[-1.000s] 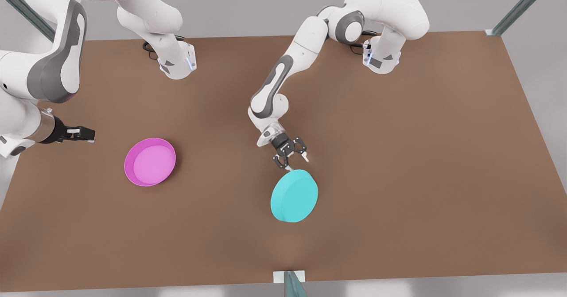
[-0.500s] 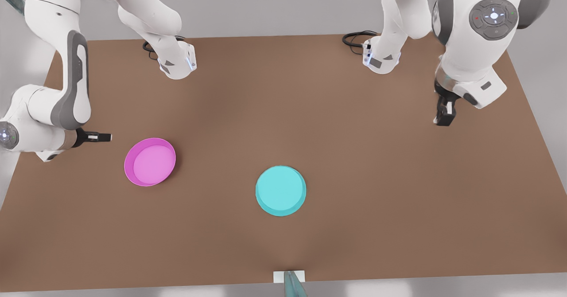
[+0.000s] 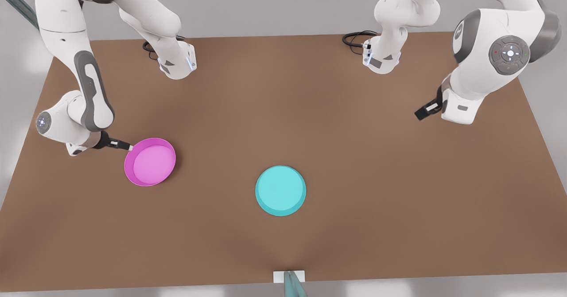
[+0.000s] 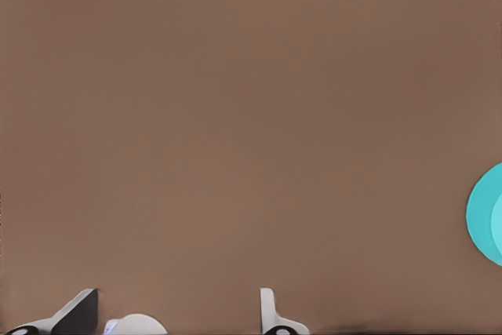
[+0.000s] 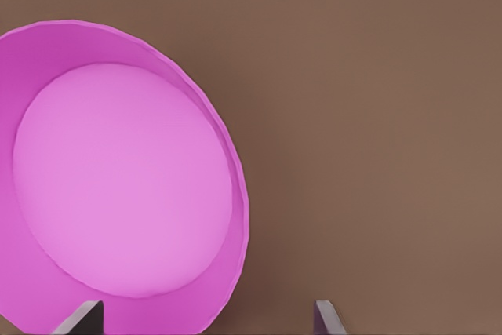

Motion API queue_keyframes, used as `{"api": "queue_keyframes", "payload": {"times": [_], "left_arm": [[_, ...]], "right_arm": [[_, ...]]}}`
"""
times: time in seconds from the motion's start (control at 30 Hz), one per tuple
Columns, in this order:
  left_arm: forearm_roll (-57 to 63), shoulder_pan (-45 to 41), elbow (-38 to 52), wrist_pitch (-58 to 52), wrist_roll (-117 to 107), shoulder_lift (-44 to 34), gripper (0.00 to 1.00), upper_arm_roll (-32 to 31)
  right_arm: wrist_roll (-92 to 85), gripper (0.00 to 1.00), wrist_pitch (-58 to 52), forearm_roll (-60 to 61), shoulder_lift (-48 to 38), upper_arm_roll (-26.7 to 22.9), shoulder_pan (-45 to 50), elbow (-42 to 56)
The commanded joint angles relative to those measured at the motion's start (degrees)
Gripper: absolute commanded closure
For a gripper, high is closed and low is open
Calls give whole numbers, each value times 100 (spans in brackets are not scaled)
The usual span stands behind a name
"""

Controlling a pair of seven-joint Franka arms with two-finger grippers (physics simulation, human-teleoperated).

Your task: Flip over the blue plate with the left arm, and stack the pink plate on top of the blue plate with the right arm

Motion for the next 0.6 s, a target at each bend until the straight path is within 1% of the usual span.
{"api": "queue_keyframes", "payload": {"times": [0.0,0.2,0.33,0.57], "left_arm": [[6,84,5,-112,3012,-14,0,-42],[6,84,5,20,2977,-31,0,-42],[6,75,5,73,2968,-31,0,-42],[6,40,-13,55,2925,-40,0,-50]], "right_arm": [[-785,0,910,100,84,20,6,-70],[-785,0,1015,197,401,11,-73,-70],[-785,0,1138,293,761,20,-3,-70],[-785,0,1121,399,779,64,-3,-61]]}}
